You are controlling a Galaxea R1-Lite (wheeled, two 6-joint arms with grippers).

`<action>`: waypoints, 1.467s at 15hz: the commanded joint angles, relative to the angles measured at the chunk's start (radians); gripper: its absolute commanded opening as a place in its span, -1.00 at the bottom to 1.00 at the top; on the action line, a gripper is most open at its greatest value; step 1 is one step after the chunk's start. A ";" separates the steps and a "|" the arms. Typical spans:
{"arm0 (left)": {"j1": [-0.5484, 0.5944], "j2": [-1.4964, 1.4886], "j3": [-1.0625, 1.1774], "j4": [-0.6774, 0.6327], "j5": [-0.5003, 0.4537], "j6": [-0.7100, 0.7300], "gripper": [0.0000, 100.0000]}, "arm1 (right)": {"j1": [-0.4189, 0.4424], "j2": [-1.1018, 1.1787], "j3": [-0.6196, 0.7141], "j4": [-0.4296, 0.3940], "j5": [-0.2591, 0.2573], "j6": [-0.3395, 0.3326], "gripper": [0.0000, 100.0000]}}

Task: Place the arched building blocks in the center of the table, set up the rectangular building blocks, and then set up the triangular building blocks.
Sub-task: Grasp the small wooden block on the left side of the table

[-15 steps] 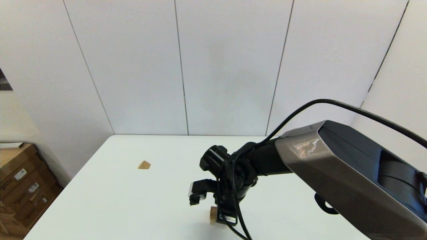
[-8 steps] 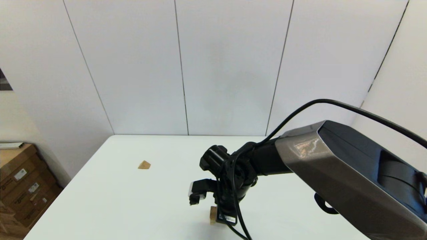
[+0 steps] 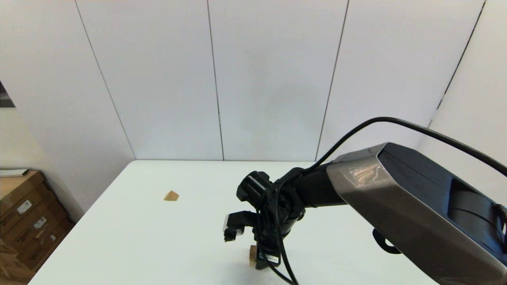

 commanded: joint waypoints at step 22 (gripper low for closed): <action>0.000 0.002 0.001 0.000 0.002 -0.004 1.00 | -0.769 -2.194 0.997 0.003 -0.219 0.367 1.00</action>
